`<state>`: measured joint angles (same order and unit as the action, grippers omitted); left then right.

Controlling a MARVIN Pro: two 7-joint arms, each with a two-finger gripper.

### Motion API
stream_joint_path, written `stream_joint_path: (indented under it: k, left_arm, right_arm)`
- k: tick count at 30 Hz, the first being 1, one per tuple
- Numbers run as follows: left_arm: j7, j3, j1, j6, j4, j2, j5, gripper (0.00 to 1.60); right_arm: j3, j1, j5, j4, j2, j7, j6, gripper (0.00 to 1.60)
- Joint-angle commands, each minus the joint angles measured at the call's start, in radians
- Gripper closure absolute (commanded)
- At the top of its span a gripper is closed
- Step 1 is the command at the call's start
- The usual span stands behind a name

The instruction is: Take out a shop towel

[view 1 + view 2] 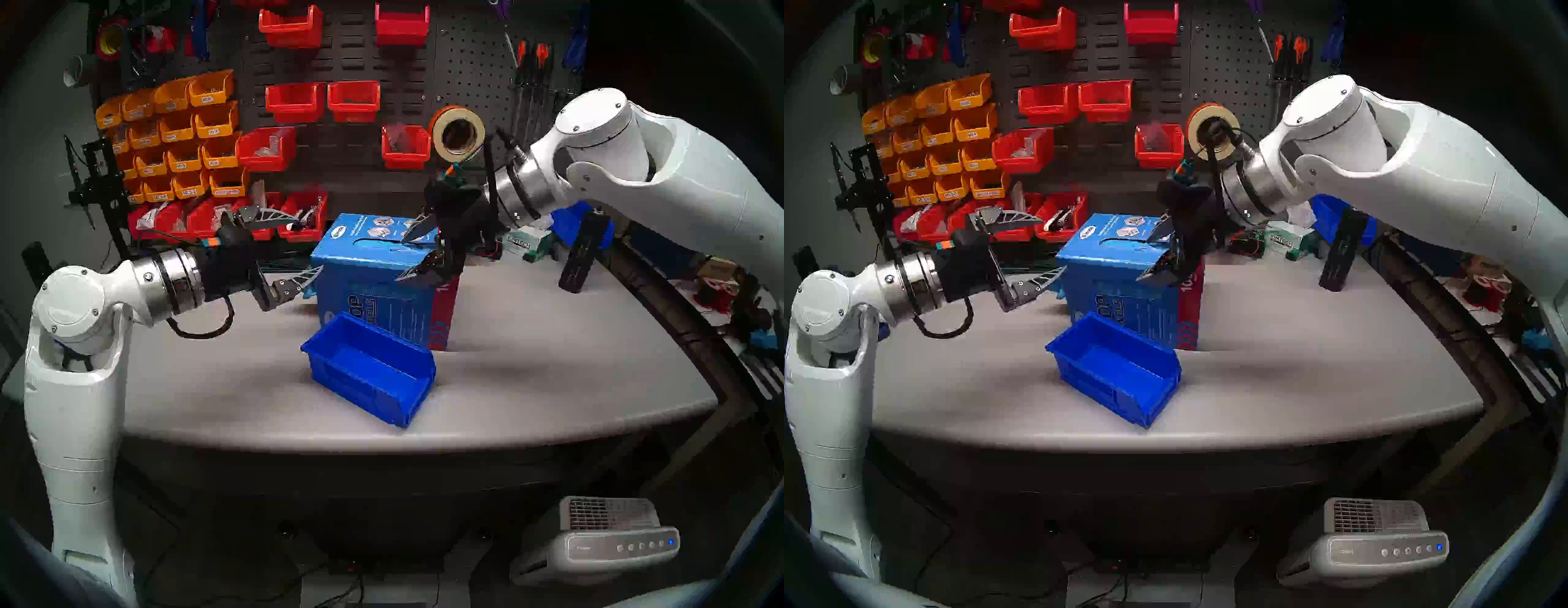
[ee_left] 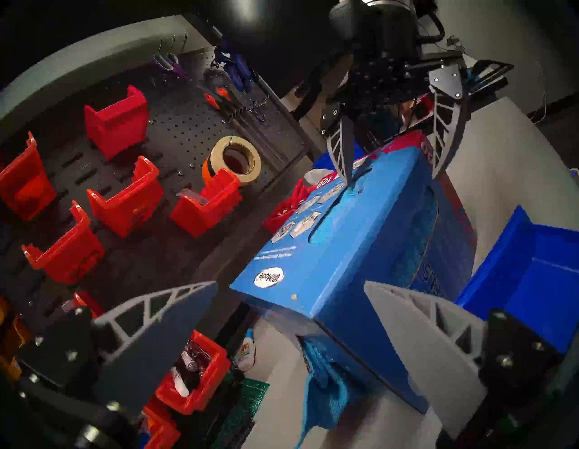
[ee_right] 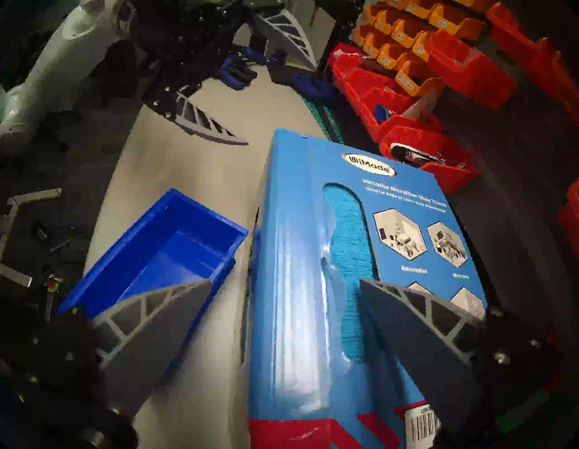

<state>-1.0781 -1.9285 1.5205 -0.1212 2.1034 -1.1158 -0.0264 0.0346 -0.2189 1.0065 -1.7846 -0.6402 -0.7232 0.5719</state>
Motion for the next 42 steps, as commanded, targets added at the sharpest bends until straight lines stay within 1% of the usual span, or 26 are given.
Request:
stream_joint_path:
  k: [1,5,9,12,15,20,21,22,23,32,35,38,41,42]
  left_arm:
    - [0.003,-0.037,-0.001,0.000,0.034,-0.015,-0.031,0.00]
    - [0.011,-0.054,0.012,-0.003,0.042,-0.033,-0.039,0.00]
    - [0.017,-0.080,0.022,-0.016,0.047,-0.053,-0.053,0.00]
    - [0.016,-0.100,0.032,-0.021,0.049,-0.059,-0.061,0.00]
    - [0.013,-0.117,0.043,-0.018,0.048,-0.064,-0.064,0.00]
    - [0.009,-0.135,0.054,-0.016,0.046,-0.070,-0.067,0.00]
    - [0.008,-0.138,0.055,-0.015,0.045,-0.072,-0.069,0.00]
    - [0.007,-0.140,0.055,-0.014,0.044,-0.073,-0.069,0.00]
    - [0.007,-0.142,0.056,-0.014,0.044,-0.074,-0.070,0.00]
    - [0.001,-0.144,0.055,-0.005,0.035,-0.077,-0.070,0.00]
    - [0.001,-0.140,0.049,-0.005,0.031,-0.077,-0.068,0.00]
    - [0.004,-0.132,0.043,-0.004,0.026,-0.077,-0.064,0.00]
    - [0.005,-0.124,0.039,-0.002,0.024,-0.076,-0.060,0.00]
    - [0.005,-0.120,0.038,-0.001,0.022,-0.075,-0.058,0.00]
  right_arm:
    - [-0.020,-0.027,-0.007,-0.028,-0.027,0.063,0.044,0.00]
    - [-0.001,-0.020,-0.020,-0.031,-0.033,0.079,0.067,0.00]
    - [0.012,-0.017,-0.032,-0.021,-0.040,0.085,0.073,0.00]
    - [0.019,-0.021,-0.044,-0.012,-0.047,0.077,0.073,0.00]
    - [0.032,-0.033,-0.079,-0.003,-0.064,0.069,0.073,0.00]
    - [0.031,-0.035,-0.088,0.023,-0.086,0.070,0.071,0.00]
    - [0.027,-0.030,-0.091,0.021,-0.086,0.087,0.065,0.33]
    - [0.024,-0.028,-0.089,0.023,-0.088,0.092,0.065,1.28]
    - [0.025,-0.029,-0.090,0.026,-0.091,0.089,0.068,1.60]
    - [0.011,-0.014,-0.072,0.018,-0.091,0.124,0.063,1.60]
    - [-0.019,0.004,-0.034,0.007,-0.079,0.165,0.045,1.60]
    - [-0.060,0.032,0.026,0.001,-0.064,0.221,0.013,1.60]
    - [-0.078,0.050,0.057,-0.013,-0.045,0.272,-0.009,1.60]
    - [-0.085,0.057,0.069,-0.017,-0.035,0.275,-0.016,1.60]
